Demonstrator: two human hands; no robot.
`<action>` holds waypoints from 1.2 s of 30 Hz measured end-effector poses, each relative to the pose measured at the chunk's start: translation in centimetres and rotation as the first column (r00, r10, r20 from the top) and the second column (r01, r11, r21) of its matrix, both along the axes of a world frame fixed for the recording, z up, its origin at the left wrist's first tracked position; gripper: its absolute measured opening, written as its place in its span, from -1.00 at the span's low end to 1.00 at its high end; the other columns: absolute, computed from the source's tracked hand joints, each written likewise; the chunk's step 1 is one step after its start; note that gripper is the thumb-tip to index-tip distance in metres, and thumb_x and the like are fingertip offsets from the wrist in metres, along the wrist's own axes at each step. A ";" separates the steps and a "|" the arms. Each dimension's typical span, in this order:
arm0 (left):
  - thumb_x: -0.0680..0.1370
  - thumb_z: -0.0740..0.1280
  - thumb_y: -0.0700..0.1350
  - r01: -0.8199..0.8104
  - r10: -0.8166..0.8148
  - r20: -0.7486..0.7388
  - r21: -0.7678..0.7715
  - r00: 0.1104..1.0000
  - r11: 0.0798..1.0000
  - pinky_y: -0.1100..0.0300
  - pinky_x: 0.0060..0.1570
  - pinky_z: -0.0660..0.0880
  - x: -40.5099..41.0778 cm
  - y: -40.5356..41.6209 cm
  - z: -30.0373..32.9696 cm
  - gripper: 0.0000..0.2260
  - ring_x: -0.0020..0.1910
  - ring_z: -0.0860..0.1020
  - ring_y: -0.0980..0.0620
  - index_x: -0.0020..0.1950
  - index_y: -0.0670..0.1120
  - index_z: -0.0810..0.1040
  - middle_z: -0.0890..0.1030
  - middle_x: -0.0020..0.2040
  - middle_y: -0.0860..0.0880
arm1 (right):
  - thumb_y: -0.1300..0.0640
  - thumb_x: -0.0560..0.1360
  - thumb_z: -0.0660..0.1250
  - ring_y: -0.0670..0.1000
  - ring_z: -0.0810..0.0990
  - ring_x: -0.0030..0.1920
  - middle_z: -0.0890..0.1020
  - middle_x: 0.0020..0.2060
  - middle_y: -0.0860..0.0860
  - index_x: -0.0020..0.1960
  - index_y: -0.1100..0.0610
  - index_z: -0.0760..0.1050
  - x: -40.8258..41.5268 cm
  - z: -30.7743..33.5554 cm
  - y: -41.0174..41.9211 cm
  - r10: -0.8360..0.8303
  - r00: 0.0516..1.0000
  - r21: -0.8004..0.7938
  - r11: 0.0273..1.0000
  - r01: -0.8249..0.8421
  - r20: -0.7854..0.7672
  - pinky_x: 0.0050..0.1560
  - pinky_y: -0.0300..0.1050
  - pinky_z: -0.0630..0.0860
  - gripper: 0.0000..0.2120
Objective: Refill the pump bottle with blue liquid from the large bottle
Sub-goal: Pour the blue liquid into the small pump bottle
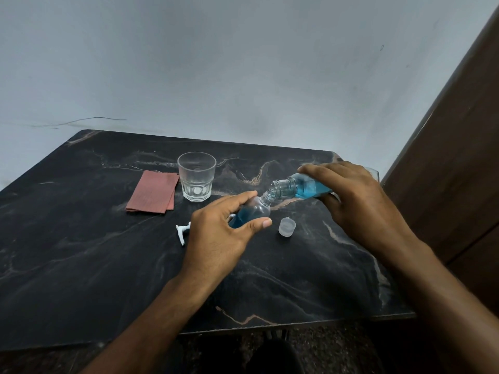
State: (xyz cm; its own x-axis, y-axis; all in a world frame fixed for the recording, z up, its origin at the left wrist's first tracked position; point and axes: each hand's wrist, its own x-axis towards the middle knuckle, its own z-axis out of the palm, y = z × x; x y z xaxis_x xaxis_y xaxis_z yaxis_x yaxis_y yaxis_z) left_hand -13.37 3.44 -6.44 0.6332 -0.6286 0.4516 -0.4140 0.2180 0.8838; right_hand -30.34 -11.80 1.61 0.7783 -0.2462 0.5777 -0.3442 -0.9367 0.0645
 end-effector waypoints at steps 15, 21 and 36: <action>0.32 0.63 -0.01 -0.007 0.007 -0.013 0.014 1.000 1.000 0.08 0.15 0.65 0.0 0.3 0.0 -0.48 0.12 0.69 0.19 0.27 0.03 0.66 0.70 0.14 0.17 | 0.31 0.44 0.50 0.16 0.61 0.14 0.67 0.16 0.08 0.36 0.13 0.54 0.1 0.4 0.4 -0.015 1.000 -0.006 1.000 0.015 -0.013 0.17 0.14 0.51 -0.50; 0.30 0.59 0.06 0.000 0.000 -0.016 0.000 1.000 1.000 0.07 0.14 0.65 0.0 0.3 0.2 -0.47 0.12 0.69 0.19 0.27 0.03 0.67 0.69 0.13 0.19 | 0.32 0.44 0.50 0.16 0.61 0.12 0.67 0.16 0.07 0.34 0.13 0.55 0.2 0.4 0.3 -0.005 1.000 -0.013 1.000 0.005 -0.003 0.16 0.10 0.49 -0.51; 0.29 0.57 0.11 0.000 0.000 -0.010 0.010 1.000 1.000 0.06 0.13 0.66 0.0 0.3 0.4 -0.45 0.12 0.68 0.18 0.26 0.04 0.67 0.70 0.15 0.16 | 0.33 0.44 0.49 0.18 0.61 0.12 0.68 0.15 0.09 0.34 0.14 0.55 0.3 0.5 0.3 -0.003 1.000 -0.018 1.000 0.003 -0.010 0.14 0.12 0.49 -0.52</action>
